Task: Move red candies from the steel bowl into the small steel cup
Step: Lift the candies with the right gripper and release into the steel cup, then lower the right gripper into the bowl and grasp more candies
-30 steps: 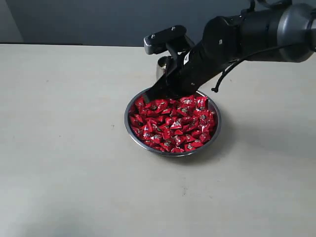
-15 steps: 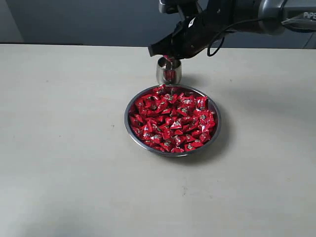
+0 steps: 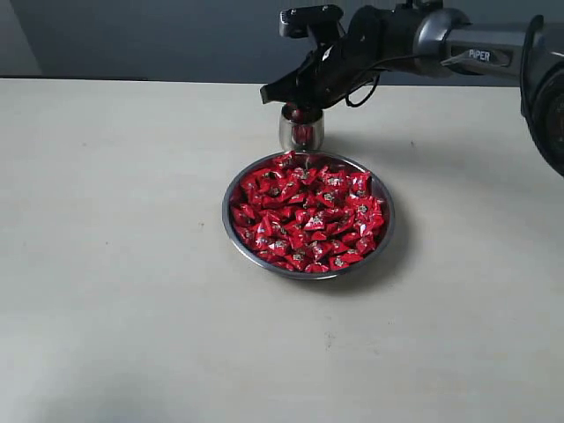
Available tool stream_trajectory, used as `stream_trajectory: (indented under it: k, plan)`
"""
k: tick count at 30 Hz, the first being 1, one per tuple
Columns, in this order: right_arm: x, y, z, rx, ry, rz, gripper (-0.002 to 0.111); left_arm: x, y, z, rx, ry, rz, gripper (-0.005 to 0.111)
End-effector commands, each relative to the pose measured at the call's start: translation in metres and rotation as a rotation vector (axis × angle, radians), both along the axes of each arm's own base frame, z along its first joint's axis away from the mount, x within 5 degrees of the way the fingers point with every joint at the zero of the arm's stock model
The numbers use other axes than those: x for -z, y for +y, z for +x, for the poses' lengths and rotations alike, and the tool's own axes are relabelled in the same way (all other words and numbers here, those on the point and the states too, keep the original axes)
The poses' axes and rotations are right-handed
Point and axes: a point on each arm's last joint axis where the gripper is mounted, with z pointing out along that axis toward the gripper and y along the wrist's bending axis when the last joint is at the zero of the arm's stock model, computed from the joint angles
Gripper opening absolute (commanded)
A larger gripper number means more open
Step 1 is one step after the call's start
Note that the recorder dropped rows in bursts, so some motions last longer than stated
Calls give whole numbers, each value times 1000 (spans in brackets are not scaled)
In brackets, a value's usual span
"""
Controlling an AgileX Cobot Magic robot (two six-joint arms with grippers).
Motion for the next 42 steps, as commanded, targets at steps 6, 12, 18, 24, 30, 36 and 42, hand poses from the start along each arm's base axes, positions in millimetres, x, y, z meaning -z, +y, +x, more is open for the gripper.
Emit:
stream_trajectory:
  k: [6,12,18,24,30,36,42]
  plan:
    - [-39,-19,-3,-13,10,-36,37,-4,0,0,8,-18,2,0]
    - [-68,-17,-26,-75,89,-71,37,-4,0,0,8,-18,2,0]
    - [-64,2,-53,-209,167,-161,37,-4,0,0,8,-18,2,0]
    - [-42,16,-77,-313,225,-257,37,-4,0,0,8,-18,2,0]
    - [-16,14,-82,-343,273,-319,37,-4,0,0,8,-18,2,0]
    - [-5,15,-79,-342,262,-338,37,-4,0,0,8,-18,2,0]
    - [-4,15,-79,-348,269,-338,37,-4,0,0,8,-18,2,0]
